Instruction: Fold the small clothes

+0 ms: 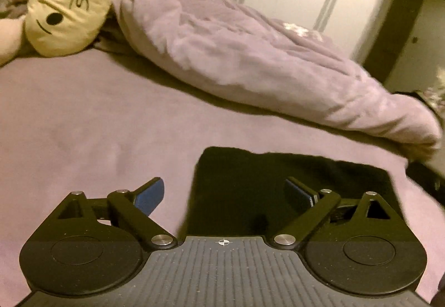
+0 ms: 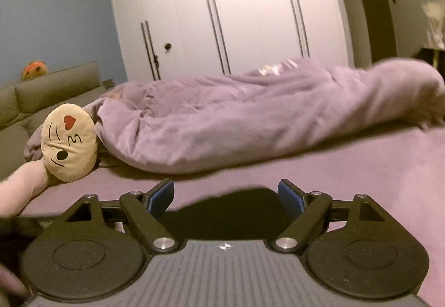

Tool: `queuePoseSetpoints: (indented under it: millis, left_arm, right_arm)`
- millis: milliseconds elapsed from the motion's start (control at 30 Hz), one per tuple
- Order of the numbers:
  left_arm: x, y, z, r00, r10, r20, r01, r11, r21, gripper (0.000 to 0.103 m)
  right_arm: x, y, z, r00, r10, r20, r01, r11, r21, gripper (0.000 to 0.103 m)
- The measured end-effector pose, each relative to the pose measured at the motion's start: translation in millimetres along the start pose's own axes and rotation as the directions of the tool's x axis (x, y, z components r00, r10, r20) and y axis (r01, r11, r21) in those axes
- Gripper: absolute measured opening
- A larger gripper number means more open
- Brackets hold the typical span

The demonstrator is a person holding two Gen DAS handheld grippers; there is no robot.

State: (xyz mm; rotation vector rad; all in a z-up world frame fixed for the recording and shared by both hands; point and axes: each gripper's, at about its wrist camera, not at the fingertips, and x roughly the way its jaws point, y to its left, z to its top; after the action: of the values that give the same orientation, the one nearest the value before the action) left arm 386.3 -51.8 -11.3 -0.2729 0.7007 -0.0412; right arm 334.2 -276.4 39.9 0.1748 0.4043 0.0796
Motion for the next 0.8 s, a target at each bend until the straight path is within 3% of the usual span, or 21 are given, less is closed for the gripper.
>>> queuePoseSetpoints:
  millis: [67,133,233,300,567,800]
  left_arm:
    - [15.4,-11.7,-9.1,0.999,0.038,-0.004,-0.038,0.999,0.036,0.097]
    - [30.6,-15.6,-19.2,0.994,0.101,-0.030,-0.099,0.992,0.081,0.097]
    - [41.8,-16.1,-35.9,0.993,0.114,-0.006,-0.113,0.987,0.112,0.101]
    - [42.4,-19.3,-44.9,0.992,0.118,0.036,-0.122,0.982,0.147,0.101]
    - [63.9,5.7,-42.0,0.999,0.007,-0.053,-0.006,1.000,0.014,0.103]
    - [66.7,10.7,-45.1,0.998,-0.024,-0.059,0.022,1.000,-0.022,0.103]
  right_arm:
    - [25.7,15.3,-4.1,0.999,-0.039,0.008,0.039,0.998,-0.039,0.084]
    - [52.0,17.8,-15.3,0.991,-0.133,-0.015,0.130,0.983,-0.129,0.084]
    - [65.6,-14.0,-36.2,0.973,-0.215,-0.085,0.207,0.973,-0.100,0.084]
    - [72.1,-29.4,-42.9,0.971,-0.212,-0.111,0.208,0.977,-0.045,0.088]
    - [95.0,-27.1,-59.0,0.941,-0.320,-0.113,0.310,0.946,-0.094,0.095]
    - [104.6,-26.7,-64.1,0.926,-0.361,-0.112,0.348,0.929,-0.124,0.099]
